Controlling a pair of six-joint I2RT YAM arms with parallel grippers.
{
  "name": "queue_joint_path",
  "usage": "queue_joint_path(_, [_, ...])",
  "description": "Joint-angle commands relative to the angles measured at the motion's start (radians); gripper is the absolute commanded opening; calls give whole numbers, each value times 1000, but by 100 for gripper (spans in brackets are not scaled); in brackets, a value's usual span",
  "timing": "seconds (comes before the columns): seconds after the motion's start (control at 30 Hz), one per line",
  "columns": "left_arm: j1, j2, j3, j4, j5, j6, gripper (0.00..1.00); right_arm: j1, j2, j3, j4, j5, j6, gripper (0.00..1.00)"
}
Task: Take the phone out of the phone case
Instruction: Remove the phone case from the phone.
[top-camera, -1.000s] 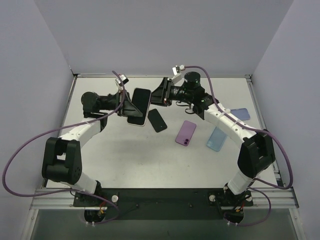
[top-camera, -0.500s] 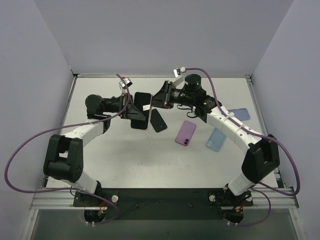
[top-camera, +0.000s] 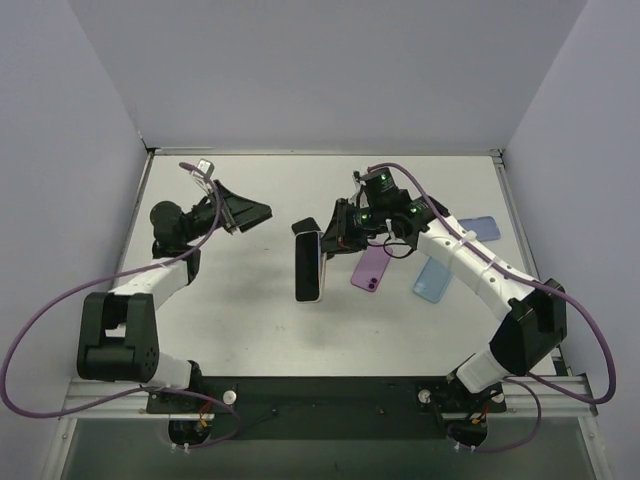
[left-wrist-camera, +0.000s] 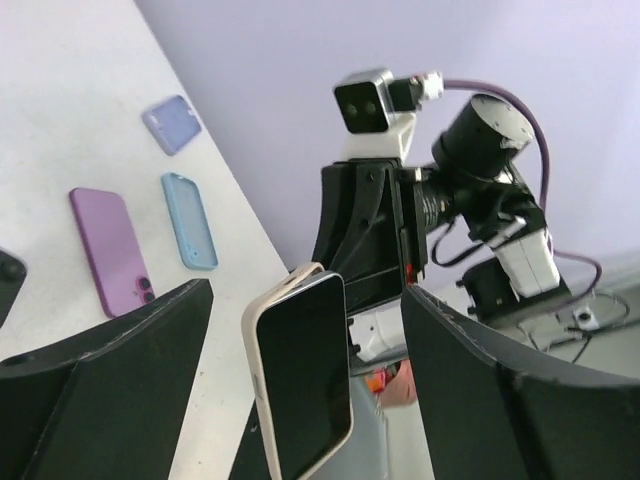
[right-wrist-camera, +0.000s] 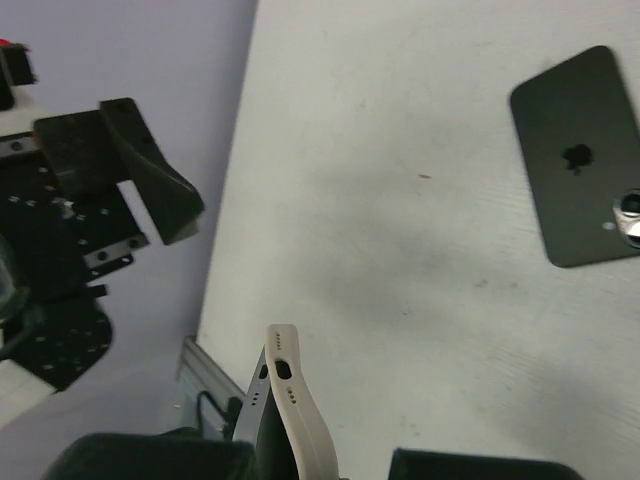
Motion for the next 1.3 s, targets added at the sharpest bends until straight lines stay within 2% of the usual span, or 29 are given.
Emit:
queue_joint_path(0.0, [45,-147,-34,-381,-130,259,88,34,35,148,-305,162,-163,0])
queue_joint_path(0.03, [51,-205,-11,-631,-203,381,89,66,51,190,-348,269,-193,0])
queue_joint_path(0.13, [50,-283,84,-1090,-393,584,89,124,101,193,-422,397,-241,0])
queue_joint_path(0.27, [55,-328,115,-1287,-477,626,89,186,199,165,-424,483,-249,0])
queue_joint_path(0.5, [56,-359,57,-1350,-494,615,89,281,322,174,-433,685,-249,0])
queue_joint_path(0.6, [56,-356,35,-1356,-492,609,88,296,362,162,-440,718,-249,0])
queue_joint_path(0.7, [56,-356,28,-1356,-491,609,88,310,378,146,-434,726,-234,7])
queue_joint_path(0.73, [56,-359,24,-1353,-489,609,88,315,382,143,-433,729,-230,13])
queue_joint_path(0.93, [56,-354,38,-1354,-485,606,88,321,427,99,-394,654,-215,17])
queue_joint_path(1.1, [56,-356,44,-1380,-488,620,88,329,460,54,-385,654,-210,19])
queue_joint_path(1.27, [56,-357,23,-1376,-483,615,88,329,459,8,-345,562,-201,23])
